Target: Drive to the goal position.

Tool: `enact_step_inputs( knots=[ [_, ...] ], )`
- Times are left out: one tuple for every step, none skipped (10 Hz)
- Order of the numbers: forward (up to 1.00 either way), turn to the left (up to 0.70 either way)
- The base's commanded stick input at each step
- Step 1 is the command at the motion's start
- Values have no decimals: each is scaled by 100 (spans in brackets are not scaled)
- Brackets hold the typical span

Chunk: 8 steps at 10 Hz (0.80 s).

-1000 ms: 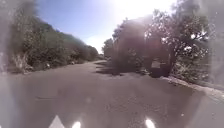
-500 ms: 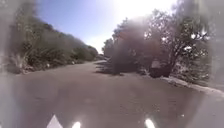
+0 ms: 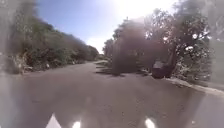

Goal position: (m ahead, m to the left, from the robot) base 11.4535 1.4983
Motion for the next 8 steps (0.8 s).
enact_step_inputs(
  knots=[
    [50,0],
    [50,0],
    [50,0],
    [50,0],
    [50,0],
    [50,0],
    [50,0],
    [50,0]
  ],
)
